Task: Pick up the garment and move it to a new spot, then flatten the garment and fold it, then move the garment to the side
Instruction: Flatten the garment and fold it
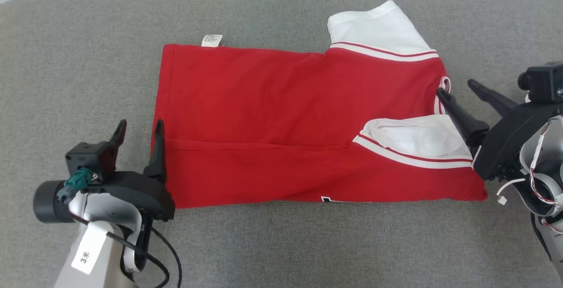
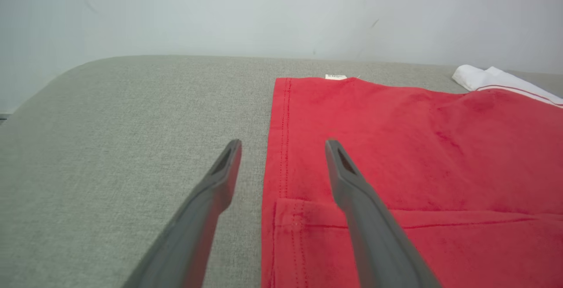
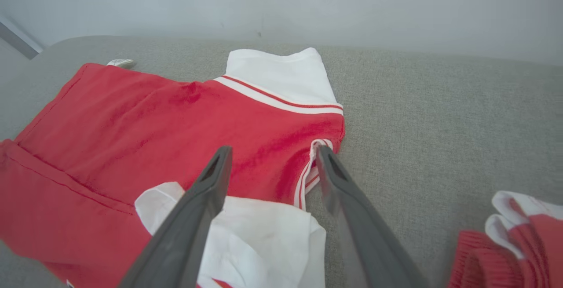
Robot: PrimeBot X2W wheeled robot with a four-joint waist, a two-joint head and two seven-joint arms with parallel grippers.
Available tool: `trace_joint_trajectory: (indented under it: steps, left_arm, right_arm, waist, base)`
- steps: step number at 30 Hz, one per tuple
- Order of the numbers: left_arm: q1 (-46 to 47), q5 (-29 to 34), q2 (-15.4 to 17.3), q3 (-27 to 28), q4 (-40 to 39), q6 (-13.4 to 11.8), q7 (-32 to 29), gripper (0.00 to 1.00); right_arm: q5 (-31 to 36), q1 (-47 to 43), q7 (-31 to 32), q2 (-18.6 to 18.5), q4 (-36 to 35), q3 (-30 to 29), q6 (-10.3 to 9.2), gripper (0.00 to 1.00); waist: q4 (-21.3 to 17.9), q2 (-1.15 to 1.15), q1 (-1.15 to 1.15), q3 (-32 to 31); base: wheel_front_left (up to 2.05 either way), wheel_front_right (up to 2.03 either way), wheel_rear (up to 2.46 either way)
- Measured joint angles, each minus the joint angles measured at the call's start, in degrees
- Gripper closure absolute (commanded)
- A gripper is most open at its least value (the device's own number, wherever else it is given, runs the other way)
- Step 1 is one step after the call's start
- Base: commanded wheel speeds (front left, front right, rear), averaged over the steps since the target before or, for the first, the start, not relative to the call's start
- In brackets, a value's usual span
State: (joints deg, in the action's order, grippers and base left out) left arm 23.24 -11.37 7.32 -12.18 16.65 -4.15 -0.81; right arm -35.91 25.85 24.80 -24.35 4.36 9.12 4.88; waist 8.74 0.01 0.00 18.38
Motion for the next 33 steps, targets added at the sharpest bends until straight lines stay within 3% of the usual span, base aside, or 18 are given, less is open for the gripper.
trace_joint_trajectory:
  steps: [5, 9, 13, 22, 27, 33]
  left_arm:
    - [0.71, 0.74, 0.96, 1.07, -0.37, -0.47, 5.88, 0.00]
    - [-0.25, 0.59, -0.08, 1.47, -2.02, -0.66, 9.92, 0.00]
    - [-3.55, 0.33, -1.11, 1.26, -2.83, -0.94, 13.77, 0.00]
    - [-12.36, 0.80, -1.20, 0.22, -3.88, -1.37, 14.47, 0.00]
    - [-16.10, 0.77, -0.69, 0.19, -5.34, -1.34, 14.55, 0.00]
    - [-21.74, 0.21, 0.78, 0.80, -6.49, -0.86, 14.56, 0.00]
  right_arm:
    - [1.76, -0.13, -7.39, 2.32, -0.70, -1.46, -0.08, 0.00]
    - [3.04, -1.39, -11.96, 3.89, -1.10, -1.75, -0.56, 0.00]
    - [6.12, -5.38, -17.86, 5.68, -1.49, -2.42, -3.18, 0.00]
    - [9.92, -14.59, -27.47, 9.11, -0.88, -3.43, -8.71, 0.00]
    - [10.36, -19.00, -31.33, 10.50, -0.69, -4.85, -9.93, 0.00]
    - [10.47, -21.80, -34.28, 12.51, -0.54, -3.98, -9.94, 0.00]
  waist:
    - [-0.04, 0.00, 0.00, -1.52]
    - [-0.24, 0.00, 0.00, -2.81]
    - [-0.68, 0.00, 0.00, -4.87]
    - [-1.69, -0.02, -0.01, -10.32]
    - [-1.99, -0.02, -0.01, -13.22]
    - [-2.73, -0.02, -0.01, -15.86]
  base:
    - [0.00, 0.00, 0.00]
    - [0.00, 0.00, 0.00]
    - [0.00, 0.00, 0.00]
    - [0.00, 0.00, 0.00]
    - [0.00, 0.00, 0.00]
    - [0.00, 0.00, 0.00]
